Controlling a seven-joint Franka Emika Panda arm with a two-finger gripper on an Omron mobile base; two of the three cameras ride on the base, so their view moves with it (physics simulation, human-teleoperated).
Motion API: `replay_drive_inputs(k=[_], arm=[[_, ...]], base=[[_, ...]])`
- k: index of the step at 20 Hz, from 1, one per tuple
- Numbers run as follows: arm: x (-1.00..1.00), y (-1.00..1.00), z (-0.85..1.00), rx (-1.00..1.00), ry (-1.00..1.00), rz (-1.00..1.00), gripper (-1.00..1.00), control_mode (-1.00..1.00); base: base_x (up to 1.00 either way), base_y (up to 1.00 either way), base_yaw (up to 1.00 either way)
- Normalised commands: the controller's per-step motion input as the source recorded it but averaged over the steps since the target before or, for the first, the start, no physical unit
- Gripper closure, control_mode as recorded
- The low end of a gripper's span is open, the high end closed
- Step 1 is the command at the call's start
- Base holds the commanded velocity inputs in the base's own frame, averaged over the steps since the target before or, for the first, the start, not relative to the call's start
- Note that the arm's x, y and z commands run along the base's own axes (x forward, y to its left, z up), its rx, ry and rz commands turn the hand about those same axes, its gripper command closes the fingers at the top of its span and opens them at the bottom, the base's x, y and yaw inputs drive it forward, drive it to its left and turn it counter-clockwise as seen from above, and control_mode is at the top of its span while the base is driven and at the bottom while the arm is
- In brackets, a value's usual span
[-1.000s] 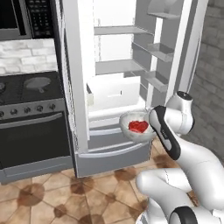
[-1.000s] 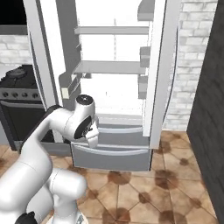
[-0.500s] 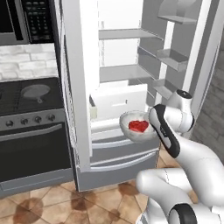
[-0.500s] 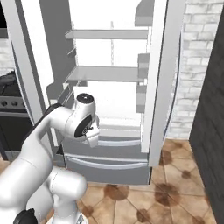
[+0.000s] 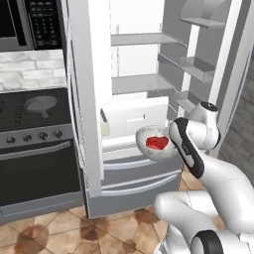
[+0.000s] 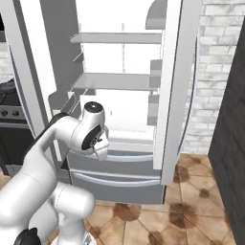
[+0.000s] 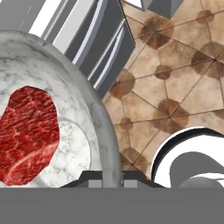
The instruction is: Place one of the steaks on the plate and the other in the bowl. Then place the bowl in the fridge.
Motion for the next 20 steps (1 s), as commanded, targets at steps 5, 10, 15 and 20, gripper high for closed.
replay_drive_inputs(k=[5, 10, 15, 20], arm=[[0.0, 0.0, 0.0, 0.0, 0.0, 0.0, 1.0, 1.0], [0.0, 0.0, 0.0, 0.0, 0.0, 0.0, 1.0, 1.0], [0.0, 0.0, 0.0, 0.0, 0.0, 0.0, 1.0, 1.0], [0.0, 0.0, 0.0, 0.0, 0.0, 0.0, 1.0, 1.0]], base=[[0.38, -0.35, 0.06], [0.27, -0.1, 0.02], [0.31, 0.0, 0.0], [0.54, -0.02, 0.0]])
